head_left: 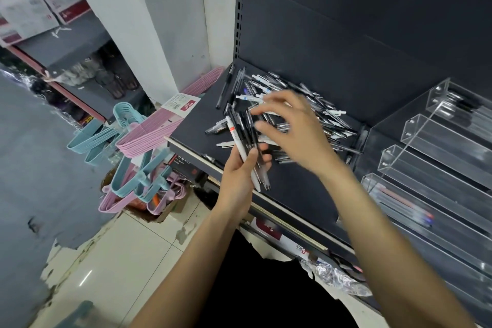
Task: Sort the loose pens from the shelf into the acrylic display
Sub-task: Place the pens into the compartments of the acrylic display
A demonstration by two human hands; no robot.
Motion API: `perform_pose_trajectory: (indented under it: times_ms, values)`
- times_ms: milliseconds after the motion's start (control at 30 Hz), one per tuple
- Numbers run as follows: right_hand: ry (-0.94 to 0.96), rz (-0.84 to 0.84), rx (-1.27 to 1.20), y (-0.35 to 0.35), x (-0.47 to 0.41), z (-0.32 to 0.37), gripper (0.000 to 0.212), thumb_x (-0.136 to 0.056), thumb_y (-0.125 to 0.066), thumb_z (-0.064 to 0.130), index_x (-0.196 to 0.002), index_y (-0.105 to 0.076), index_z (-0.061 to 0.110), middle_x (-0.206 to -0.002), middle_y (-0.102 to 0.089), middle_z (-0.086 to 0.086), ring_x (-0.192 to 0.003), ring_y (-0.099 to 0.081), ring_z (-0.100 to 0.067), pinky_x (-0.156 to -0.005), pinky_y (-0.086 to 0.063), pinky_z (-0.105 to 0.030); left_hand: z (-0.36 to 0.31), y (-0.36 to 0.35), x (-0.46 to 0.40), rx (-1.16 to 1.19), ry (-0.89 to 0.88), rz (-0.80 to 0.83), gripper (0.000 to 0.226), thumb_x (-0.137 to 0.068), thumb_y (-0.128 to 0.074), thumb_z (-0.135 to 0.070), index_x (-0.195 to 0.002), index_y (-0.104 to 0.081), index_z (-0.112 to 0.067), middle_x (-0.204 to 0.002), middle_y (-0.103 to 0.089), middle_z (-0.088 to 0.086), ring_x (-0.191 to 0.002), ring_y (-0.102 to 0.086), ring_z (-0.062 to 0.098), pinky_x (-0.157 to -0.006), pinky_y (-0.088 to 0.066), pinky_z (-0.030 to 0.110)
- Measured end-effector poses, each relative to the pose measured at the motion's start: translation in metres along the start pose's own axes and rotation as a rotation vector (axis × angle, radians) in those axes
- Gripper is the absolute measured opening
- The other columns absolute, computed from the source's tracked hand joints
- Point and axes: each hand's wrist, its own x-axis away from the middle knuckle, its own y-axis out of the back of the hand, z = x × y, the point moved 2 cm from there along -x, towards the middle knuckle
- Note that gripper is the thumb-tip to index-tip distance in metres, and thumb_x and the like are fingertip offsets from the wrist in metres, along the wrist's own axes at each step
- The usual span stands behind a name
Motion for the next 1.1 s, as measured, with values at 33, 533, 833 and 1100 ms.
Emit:
perform_pose_trajectory:
  times_ms: [33,533,833,1100]
  values:
    - [0.052,0.115,0.056,-0.003,-0.015,0.002,0.026,-0.088,-0.064,0.031,-0.114,-0.065,0.029,-0.131,-0.046,0.008,-0.126,-0.034,-0.015,-0.101,-0.023,-0.017,0.0,-0.001,0.002,-0.011,0.009,0.009,0.023,-0.101,-0.039,-0.008,-0.119,-0.053,-0.003,-0.093,-0.066,0.001,-0.075,-0.063,0.01,-0.076,-0.054,0.023]
    - [-0.141,-0.003,-0.333,0.023,-0.063,0.002,0.021,-0.093,-0.059,0.024,-0.074,-0.051,0.025,-0.06,-0.055,0.008,-0.051,-0.047,-0.004,-0.049,-0.037,-0.017,0.004,0.013,0.01,-0.072,0.1,0.03,0.021,-0.101,-0.042,-0.008,-0.118,-0.053,-0.007,-0.098,-0.071,-0.003,-0.083,-0.068,0.009,-0.074,-0.054,0.022]
    - [-0.576,-0.492,-0.728,-0.016,0.064,-0.03,0.017,-0.083,-0.069,0.007,-0.09,-0.066,0.022,-0.089,-0.07,0.003,-0.082,-0.067,-0.011,-0.075,-0.053,-0.024,0.001,-0.014,-0.011,0.211,0.028,-0.018,0.016,-0.098,-0.044,-0.004,-0.11,-0.054,-0.005,-0.101,-0.068,0.005,-0.088,-0.069,0.013,-0.083,-0.057,0.031]
    - [-0.574,-0.663,-0.488,0.001,0.112,-0.043,0.02,-0.087,-0.065,0.011,-0.09,-0.065,0.03,-0.083,-0.068,0.016,-0.074,-0.064,-0.005,-0.067,-0.057,-0.031,0.034,-0.085,0.0,0.193,0.076,0.074,0.011,-0.098,-0.043,-0.001,-0.095,-0.049,-0.009,-0.103,-0.071,0.01,-0.093,-0.068,0.018,-0.075,-0.058,0.03]
